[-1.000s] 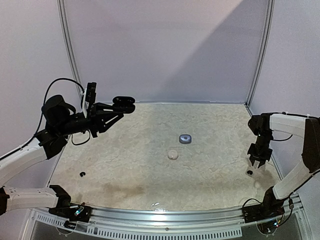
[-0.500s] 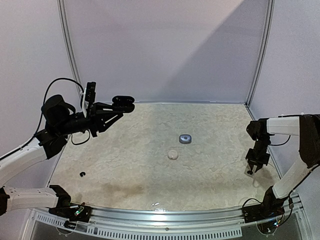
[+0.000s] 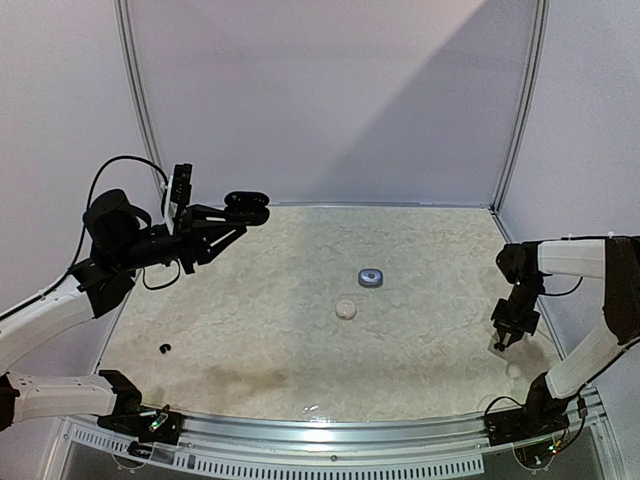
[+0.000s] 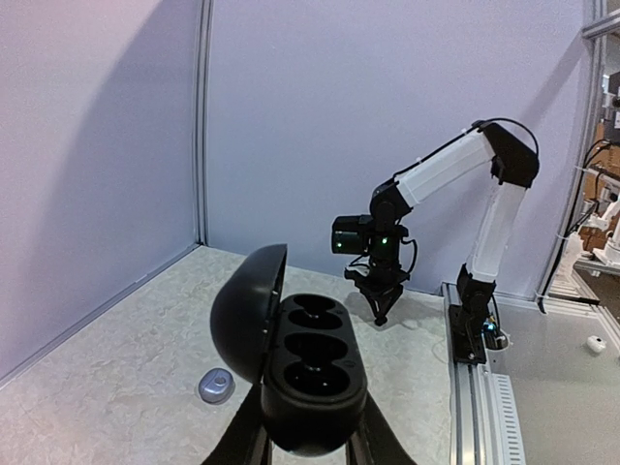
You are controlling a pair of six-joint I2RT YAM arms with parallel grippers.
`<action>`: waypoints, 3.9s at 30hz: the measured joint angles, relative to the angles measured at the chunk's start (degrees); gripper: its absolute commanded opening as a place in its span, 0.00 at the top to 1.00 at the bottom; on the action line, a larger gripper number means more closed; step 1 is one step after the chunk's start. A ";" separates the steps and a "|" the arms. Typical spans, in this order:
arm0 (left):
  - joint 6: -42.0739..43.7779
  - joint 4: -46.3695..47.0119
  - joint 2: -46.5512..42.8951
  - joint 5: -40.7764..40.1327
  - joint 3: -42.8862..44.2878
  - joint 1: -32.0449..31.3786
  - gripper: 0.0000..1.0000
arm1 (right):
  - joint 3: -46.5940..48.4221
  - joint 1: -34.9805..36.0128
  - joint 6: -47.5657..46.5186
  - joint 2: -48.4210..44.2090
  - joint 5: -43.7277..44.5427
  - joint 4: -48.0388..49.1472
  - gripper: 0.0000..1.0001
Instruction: Insert the wireless bluetooth earbuds into the charging case
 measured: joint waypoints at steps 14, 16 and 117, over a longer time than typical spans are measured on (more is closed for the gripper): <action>0.02 0.39 0.02 -0.02 0.00 0.09 1.00 | -1.33 -0.13 0.42 -1.70 -4.48 -1.46 0.87; 0.04 0.39 0.02 -0.02 0.00 0.09 1.00 | -1.51 -0.13 0.39 -1.79 -5.01 -1.55 0.86; -8.63 1.36 9.07 -9.05 5.09 -1.73 1.00 | 75.84 61.20 -31.76 21.86 31.91 34.16 1.00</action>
